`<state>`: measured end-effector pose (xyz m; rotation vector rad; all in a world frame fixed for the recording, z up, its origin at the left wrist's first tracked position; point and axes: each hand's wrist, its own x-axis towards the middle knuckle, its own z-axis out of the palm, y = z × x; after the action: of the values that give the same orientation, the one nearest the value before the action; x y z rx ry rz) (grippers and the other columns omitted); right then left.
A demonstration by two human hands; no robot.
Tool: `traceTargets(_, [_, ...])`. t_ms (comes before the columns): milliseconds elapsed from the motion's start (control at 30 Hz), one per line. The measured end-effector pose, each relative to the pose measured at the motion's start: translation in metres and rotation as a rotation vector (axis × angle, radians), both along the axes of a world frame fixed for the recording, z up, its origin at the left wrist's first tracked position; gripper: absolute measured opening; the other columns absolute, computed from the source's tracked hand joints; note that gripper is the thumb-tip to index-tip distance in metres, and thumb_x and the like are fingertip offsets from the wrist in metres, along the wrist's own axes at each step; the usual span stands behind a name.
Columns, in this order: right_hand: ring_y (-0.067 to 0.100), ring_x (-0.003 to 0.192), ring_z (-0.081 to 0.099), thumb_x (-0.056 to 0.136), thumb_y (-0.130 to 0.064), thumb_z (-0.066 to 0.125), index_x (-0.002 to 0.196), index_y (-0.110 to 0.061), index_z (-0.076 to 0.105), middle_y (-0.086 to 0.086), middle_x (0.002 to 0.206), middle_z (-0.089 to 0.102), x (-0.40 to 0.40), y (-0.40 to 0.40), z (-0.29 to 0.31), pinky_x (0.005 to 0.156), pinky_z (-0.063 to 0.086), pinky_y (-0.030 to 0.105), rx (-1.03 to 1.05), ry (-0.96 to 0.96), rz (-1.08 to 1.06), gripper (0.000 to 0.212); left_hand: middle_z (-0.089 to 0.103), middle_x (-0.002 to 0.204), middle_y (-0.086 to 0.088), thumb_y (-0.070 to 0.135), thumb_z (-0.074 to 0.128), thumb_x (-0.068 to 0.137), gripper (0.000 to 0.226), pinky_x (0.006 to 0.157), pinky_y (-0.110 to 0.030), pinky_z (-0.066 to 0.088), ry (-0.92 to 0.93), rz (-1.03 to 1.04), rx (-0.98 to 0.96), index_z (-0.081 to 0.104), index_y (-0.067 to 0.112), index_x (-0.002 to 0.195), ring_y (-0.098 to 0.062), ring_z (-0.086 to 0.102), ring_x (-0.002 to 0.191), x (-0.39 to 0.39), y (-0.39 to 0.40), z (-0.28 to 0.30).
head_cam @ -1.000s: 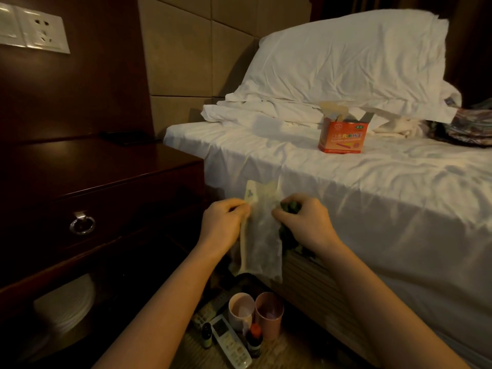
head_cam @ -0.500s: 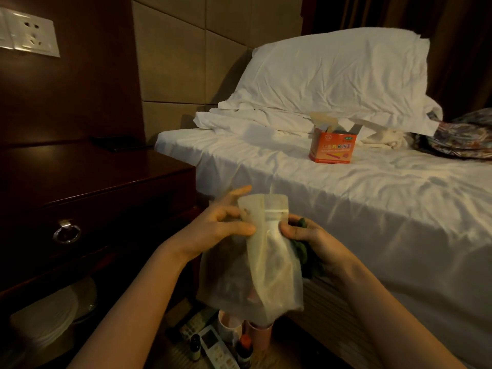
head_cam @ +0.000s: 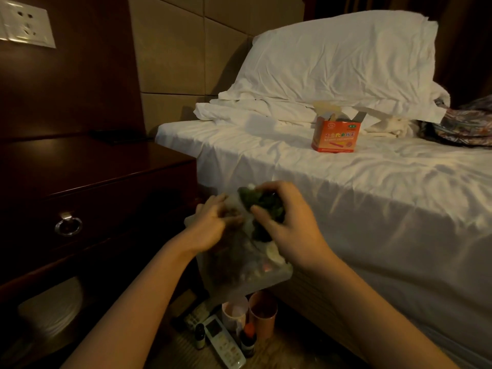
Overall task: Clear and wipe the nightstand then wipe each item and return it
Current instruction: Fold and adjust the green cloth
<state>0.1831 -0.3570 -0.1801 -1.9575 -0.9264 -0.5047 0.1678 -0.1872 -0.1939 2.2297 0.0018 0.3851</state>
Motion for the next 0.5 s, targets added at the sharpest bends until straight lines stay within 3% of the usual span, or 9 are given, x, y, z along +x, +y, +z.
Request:
traceTargets(100, [0.009,0.092,0.041,0.087,-0.034,0.058,0.101,-0.015,0.056,-0.001,0.096,0.049,0.005,0.006,-0.016,0.078,0.031,0.017,-0.083,-0.068,-0.028,0.024,0.048,0.109,0.004,0.029,0.049,0.065,0.047,0.087,-0.025,0.025,-0.004,-0.197,0.060,0.059,0.019,0.109,-0.017,0.040,0.109,-0.015,-0.011,0.011])
traceTargets(167, [0.008,0.089,0.040,0.088,-0.041,0.051,0.099,-0.013,0.056,-0.003,0.093,0.047,0.006,0.007,-0.014,0.075,0.031,0.019,-0.040,-0.131,-0.059,0.030,0.044,0.097,0.013,0.030,0.048,0.063,0.029,0.089,-0.026,0.029,0.001,-0.233,0.004,0.059,0.025,0.089,-0.011,0.038,0.101,-0.023,-0.016,0.013])
traceTargets(233, [0.012,0.090,0.043,0.087,-0.041,0.047,0.098,-0.013,0.057,-0.002,0.092,0.048,0.004,0.009,-0.007,0.076,0.034,0.022,0.019,-0.179,-0.076,0.031,0.040,0.090,0.012,0.030,0.050,0.068,0.008,0.081,-0.014,0.029,0.027,-0.262,-0.024,0.053,0.023,0.071,-0.001,0.035,0.088,-0.029,-0.019,0.015])
traceTargets(300, [0.015,0.091,0.046,0.086,-0.040,0.047,0.097,-0.014,0.058,0.000,0.092,0.050,0.004,0.011,-0.001,0.077,0.036,0.024,0.067,-0.179,-0.090,0.029,0.040,0.086,0.010,0.027,0.052,0.076,0.014,0.079,-0.010,0.027,0.032,-0.314,0.024,0.048,0.020,0.064,0.005,0.035,0.084,-0.029,-0.022,0.013])
traceTargets(367, [0.016,0.091,0.047,0.086,-0.040,0.048,0.096,-0.016,0.058,0.000,0.092,0.051,0.005,0.010,0.003,0.077,0.037,0.023,0.086,-0.140,-0.085,0.028,0.041,0.085,0.010,0.028,0.047,0.070,0.008,0.080,-0.011,0.028,0.003,-0.328,0.003,0.048,0.021,0.065,0.009,0.036,0.082,-0.029,-0.028,0.012])
traceTargets(500, [0.014,0.092,0.042,0.087,-0.036,0.054,0.097,-0.016,0.059,-0.002,0.093,0.047,0.004,0.011,0.004,0.078,0.033,0.020,0.009,-0.131,-0.030,0.023,0.044,0.091,0.012,0.024,0.041,0.063,0.018,0.084,-0.024,0.029,-0.118,-0.156,-0.096,0.052,0.031,0.076,-0.009,0.039,0.095,-0.022,-0.022,0.011])
